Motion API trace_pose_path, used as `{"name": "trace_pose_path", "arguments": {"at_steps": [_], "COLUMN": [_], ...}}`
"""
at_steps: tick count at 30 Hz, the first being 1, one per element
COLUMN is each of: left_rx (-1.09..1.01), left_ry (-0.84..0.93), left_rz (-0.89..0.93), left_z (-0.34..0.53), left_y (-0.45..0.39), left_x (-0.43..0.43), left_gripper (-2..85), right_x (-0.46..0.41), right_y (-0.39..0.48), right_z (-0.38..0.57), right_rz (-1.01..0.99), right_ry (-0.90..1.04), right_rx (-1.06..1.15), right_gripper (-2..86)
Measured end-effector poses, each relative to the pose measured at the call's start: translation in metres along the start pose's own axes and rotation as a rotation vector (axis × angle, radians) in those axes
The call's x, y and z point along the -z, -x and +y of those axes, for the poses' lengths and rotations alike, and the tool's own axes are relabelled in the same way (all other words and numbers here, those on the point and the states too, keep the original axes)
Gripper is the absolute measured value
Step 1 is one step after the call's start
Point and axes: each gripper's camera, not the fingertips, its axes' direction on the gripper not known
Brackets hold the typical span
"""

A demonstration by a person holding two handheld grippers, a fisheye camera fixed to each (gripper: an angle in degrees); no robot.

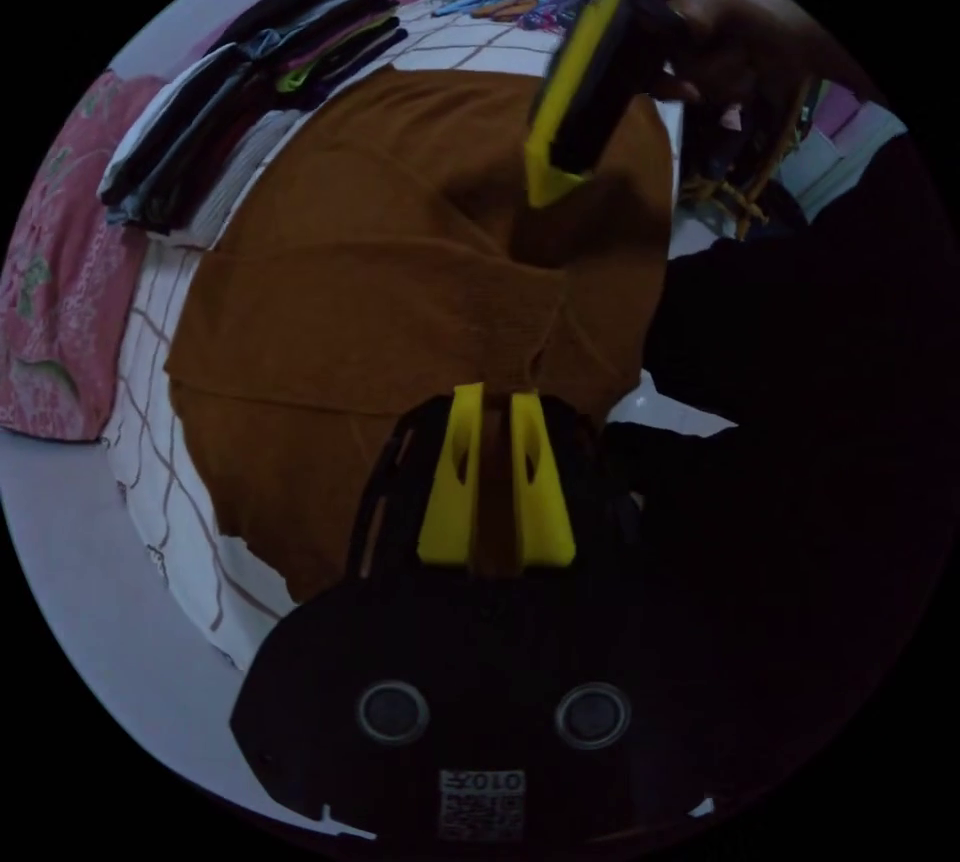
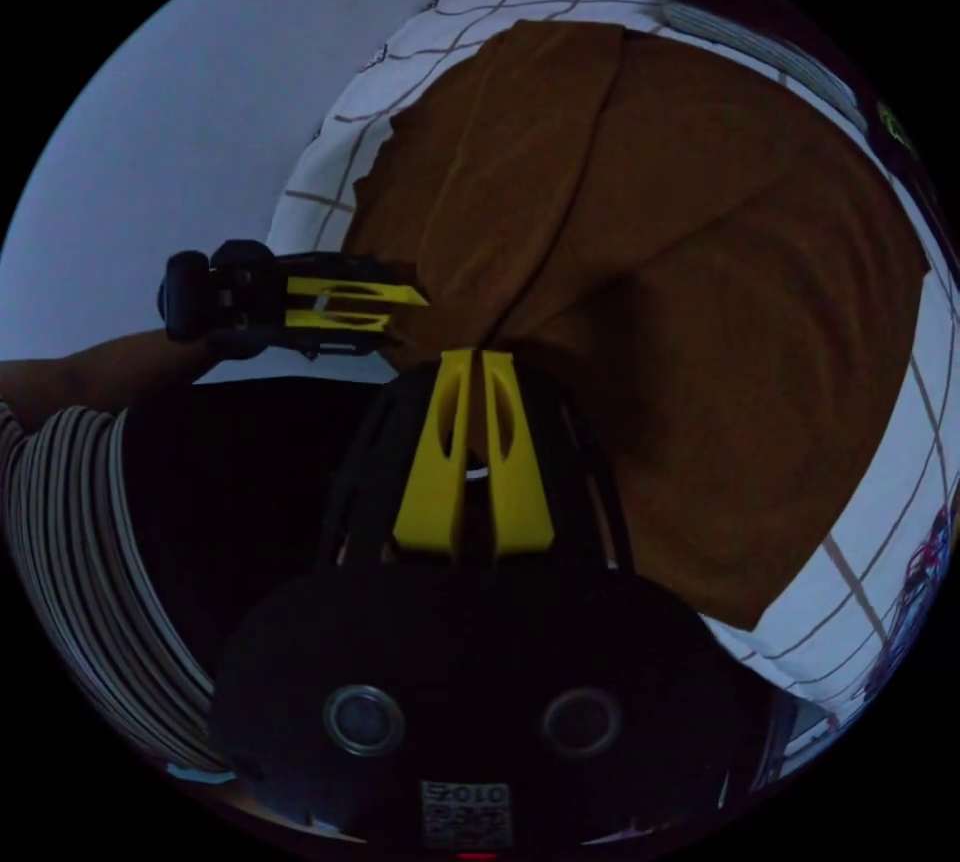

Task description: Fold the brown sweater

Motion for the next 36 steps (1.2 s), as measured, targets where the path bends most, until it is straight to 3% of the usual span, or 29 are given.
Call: {"name": "trace_pose_path", "arguments": {"at_steps": [6, 9, 18, 28, 36], "left_rx": [0.007, 0.053, 0.229, -0.006, 0.017], "left_ry": [-0.024, -0.023, -0.092, -0.028, -0.037], "left_rz": [0.169, 0.337, 0.246, 0.361, 0.449], "left_z": [-0.006, 0.001, -0.003, -0.062, -0.056], "left_y": [0.031, 0.054, 0.138, 0.181, 0.220], "left_x": [-0.004, -0.003, -0.001, -0.037, -0.053], "left_gripper": [9.8, 9.5, 9.6, 10.0, 9.0], "right_x": [0.020, 0.034, 0.072, 0.084, 0.061], "right_y": [-0.005, -0.012, -0.043, -0.093, -0.130], "right_z": [-0.031, -0.053, -0.126, -0.207, -0.252], "right_rz": [0.042, 0.055, 0.063, -0.007, -0.236], "right_ry": [-0.040, -0.076, -0.182, -0.252, -0.184], "right_rx": [0.047, 0.053, 0.018, -0.145, -0.241], "right_gripper": [8.2, 8.4, 8.2, 8.4, 8.7]}}
